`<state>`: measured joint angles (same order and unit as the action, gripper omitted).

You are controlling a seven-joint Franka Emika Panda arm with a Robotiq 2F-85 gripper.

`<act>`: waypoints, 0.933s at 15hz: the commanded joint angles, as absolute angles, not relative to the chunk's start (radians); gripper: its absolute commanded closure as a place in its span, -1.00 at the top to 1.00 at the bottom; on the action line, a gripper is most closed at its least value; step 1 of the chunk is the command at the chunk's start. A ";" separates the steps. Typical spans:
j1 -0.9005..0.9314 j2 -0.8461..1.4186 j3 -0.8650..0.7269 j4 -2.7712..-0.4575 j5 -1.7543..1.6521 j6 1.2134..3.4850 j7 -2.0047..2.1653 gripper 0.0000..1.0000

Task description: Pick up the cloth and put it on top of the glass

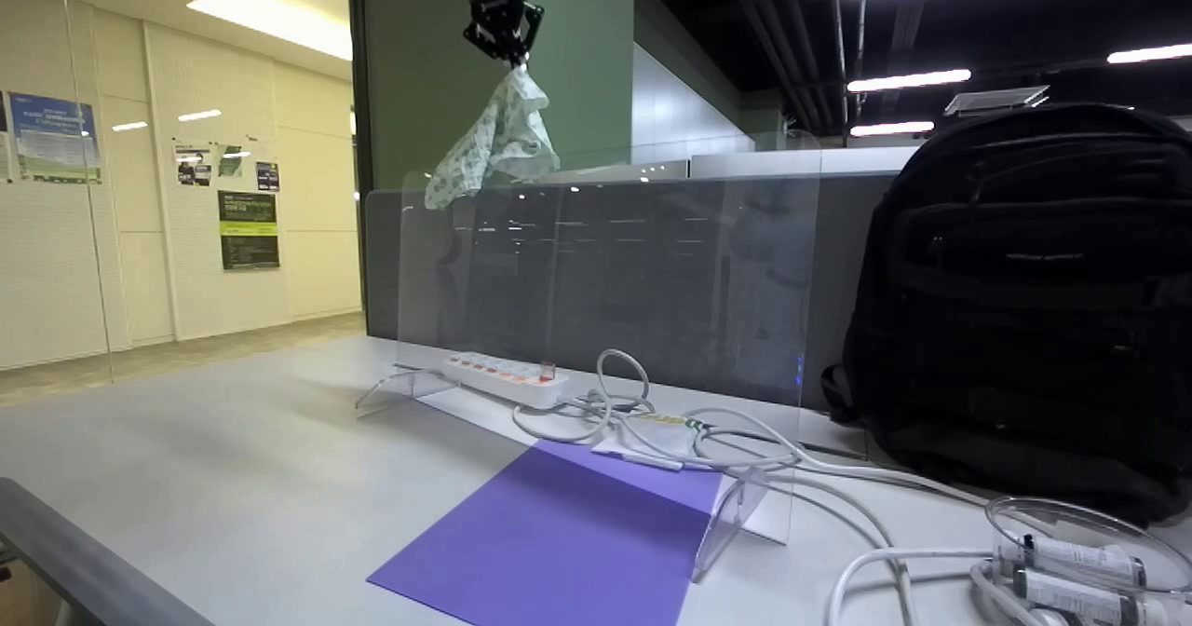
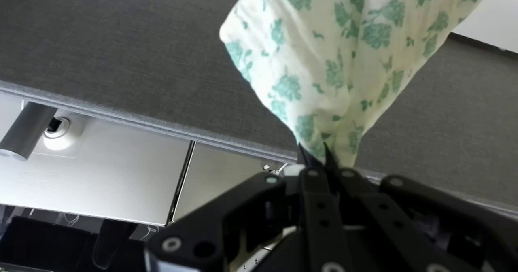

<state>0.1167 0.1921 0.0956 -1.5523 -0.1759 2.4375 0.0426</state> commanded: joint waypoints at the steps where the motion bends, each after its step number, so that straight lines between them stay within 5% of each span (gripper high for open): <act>1: 0.124 0.217 0.093 -1.491 -0.153 2.386 0.038 -0.99; 14: 0.095 0.158 0.077 -1.660 -0.114 2.363 0.005 -0.99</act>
